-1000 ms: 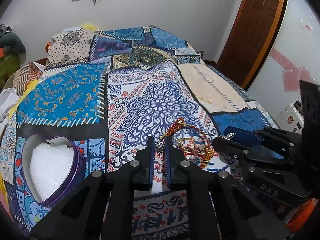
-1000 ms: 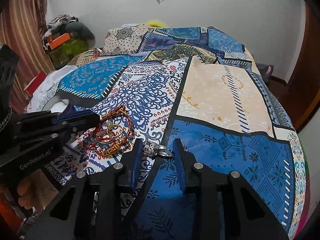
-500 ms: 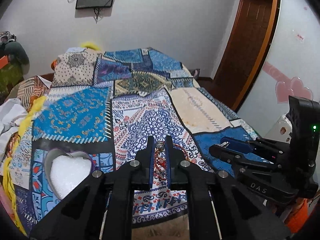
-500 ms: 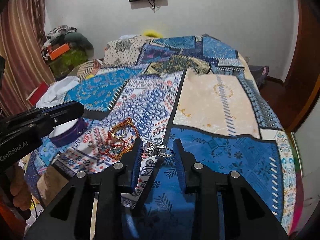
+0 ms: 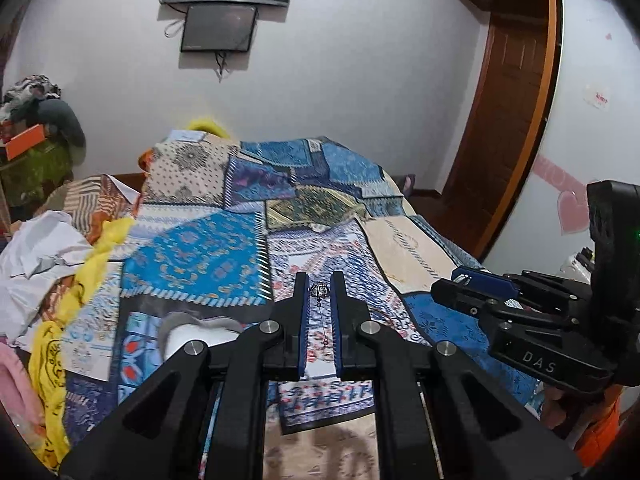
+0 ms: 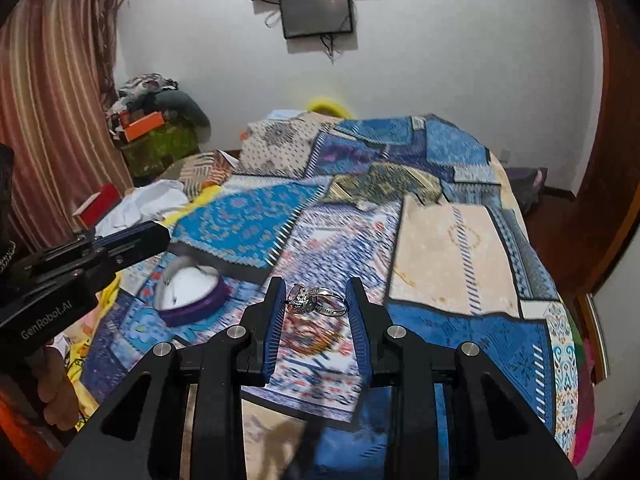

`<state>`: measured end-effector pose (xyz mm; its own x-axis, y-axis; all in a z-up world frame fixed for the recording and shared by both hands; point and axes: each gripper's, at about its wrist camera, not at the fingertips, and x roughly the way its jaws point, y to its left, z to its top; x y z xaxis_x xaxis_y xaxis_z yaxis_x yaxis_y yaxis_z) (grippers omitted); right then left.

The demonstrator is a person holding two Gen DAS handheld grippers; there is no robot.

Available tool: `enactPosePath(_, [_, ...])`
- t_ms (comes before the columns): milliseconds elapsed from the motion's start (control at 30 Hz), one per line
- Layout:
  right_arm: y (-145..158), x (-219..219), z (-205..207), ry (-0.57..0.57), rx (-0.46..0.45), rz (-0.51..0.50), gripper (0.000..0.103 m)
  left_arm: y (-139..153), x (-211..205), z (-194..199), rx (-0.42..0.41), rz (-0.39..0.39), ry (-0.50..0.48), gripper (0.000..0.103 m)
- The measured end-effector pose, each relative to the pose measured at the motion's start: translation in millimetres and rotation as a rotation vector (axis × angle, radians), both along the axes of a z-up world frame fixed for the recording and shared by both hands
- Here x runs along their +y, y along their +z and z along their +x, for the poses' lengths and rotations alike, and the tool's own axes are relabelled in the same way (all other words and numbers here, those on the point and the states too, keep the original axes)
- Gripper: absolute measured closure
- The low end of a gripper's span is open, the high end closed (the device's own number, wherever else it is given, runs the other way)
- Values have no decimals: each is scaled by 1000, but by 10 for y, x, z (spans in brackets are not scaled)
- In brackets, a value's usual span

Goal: Organize jewelry
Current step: 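Carry the ring and earring into the heart tin and open both tools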

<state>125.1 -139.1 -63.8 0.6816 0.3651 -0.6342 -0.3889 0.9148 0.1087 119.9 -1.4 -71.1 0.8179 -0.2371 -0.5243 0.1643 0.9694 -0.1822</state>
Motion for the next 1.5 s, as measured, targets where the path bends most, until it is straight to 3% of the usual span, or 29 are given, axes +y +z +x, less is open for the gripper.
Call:
enactPosePath(333, [147, 440, -20, 60, -49, 7, 75, 64, 486, -147, -41, 18, 90, 94])
enactPosePath(767, [51, 1049, 113, 171, -37, 1, 75, -153, 938, -74, -4, 10, 155, 94])
enactPosePath(1500, [-763, 1543, 516, 319, 237, -124, 75, -825, 1078, 595, 205, -55, 30, 94])
